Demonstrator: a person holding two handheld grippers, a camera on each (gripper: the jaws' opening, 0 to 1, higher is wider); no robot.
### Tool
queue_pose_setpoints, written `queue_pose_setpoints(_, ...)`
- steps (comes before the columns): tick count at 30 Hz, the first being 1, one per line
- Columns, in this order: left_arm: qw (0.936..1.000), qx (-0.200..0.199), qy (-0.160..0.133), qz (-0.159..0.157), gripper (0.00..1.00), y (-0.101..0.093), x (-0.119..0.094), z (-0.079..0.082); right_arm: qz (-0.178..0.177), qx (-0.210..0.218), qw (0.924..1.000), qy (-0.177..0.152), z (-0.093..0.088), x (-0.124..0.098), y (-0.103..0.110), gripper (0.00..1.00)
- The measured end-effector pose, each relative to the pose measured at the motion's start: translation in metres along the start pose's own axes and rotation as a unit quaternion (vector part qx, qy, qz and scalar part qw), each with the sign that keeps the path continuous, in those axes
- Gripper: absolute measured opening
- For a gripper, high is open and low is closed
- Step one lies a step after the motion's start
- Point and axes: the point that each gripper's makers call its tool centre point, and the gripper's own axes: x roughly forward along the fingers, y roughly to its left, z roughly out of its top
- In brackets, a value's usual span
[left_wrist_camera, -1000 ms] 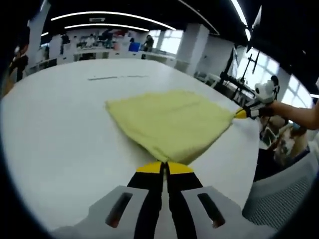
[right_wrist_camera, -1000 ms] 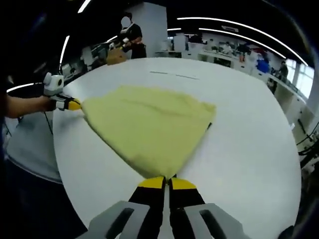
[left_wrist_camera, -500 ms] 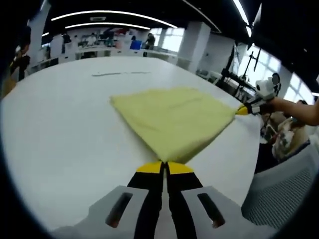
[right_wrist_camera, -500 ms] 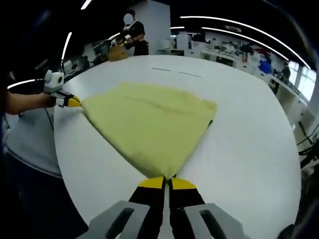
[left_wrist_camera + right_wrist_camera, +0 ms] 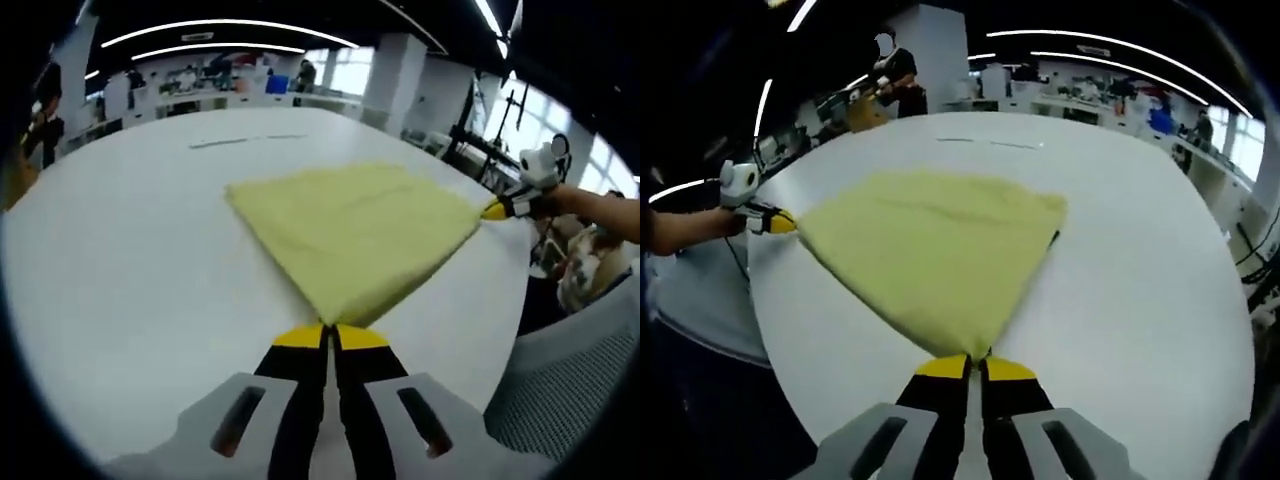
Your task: Fold the garment on the visible template until the final outline fits inside the template.
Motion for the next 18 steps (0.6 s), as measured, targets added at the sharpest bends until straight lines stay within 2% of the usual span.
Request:
queue_pose_setpoints(3, 0.9998, -0.015, -0.013, 0.000, 0.06, 0.000, -0.002, 0.004, -0.003, 0.024, 0.9996, -0.016, 0.004, 0.000, 0.001, 0.03)
queue_pose_setpoints(6, 0.9995, -0.024, -0.019, 0.002, 0.13, 0.000, -0.003, 0.006, -0.005, 0.035, 0.9991, -0.024, 0.007, -0.001, 0.000, 0.14)
queue_pose_setpoints(12, 0.9979, -0.041, -0.050, -0.006, 0.37, -0.004, -0.009, 0.022, 0.004, 0.057, 0.9970, -0.052, 0.023, -0.006, 0.006, 0.46)
queue_pose_setpoints(18, 0.9973, -0.026, -0.068, -0.008, 0.57, -0.009, -0.018, 0.038, 0.021, 0.051, 0.9960, -0.071, 0.044, -0.011, 0.024, 0.77)
